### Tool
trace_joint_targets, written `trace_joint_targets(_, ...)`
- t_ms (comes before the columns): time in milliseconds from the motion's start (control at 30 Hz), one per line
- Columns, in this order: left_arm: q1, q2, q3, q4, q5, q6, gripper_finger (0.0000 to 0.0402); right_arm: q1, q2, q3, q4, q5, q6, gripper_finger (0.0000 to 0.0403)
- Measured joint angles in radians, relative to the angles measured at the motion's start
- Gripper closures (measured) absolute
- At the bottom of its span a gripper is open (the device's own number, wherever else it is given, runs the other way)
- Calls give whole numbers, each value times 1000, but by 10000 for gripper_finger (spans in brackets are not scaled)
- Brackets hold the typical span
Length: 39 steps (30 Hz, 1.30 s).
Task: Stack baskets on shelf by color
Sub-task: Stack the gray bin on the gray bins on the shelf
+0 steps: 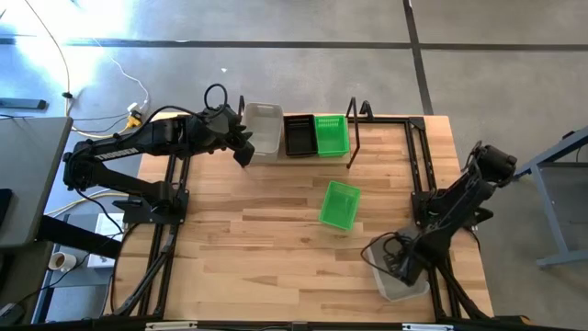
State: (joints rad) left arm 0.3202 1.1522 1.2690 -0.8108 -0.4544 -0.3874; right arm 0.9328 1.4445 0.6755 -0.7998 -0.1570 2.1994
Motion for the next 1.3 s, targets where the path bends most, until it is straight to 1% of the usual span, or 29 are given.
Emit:
trace_joint_targets(67,0,0,0,0,1,20,282,-16,-1,10,-3,6,-4,393)
trace_joint_targets(167,0,0,0,0,3,55,282,-43,-1,32,-5,25,-1,391)
trace_joint_targets(267,0,0,0,0,9,84,282,-67,-1,78,-19,61,-8,400)
trace_joint_targets(433,-1,0,0,2,61,127,282,-107,-1,186,-136,111,-9,402)
trace_joint_targets(567,-24,0,0,12,114,168,282,-135,-1,286,-231,193,-26,402)
trace_joint_targets(733,-91,0,0,48,131,201,282,-180,-1,398,-336,314,-69,402)
trace_joint_targets(900,-172,0,0,72,131,196,282,-239,-2,486,-404,464,-181,403)
trace_joint_targets(1167,-332,0,0,73,131,155,282,-381,-2,607,-413,658,-502,403)
trace_joint_targets(1300,-411,0,0,73,131,155,282,-461,-2,657,-388,720,-658,403)
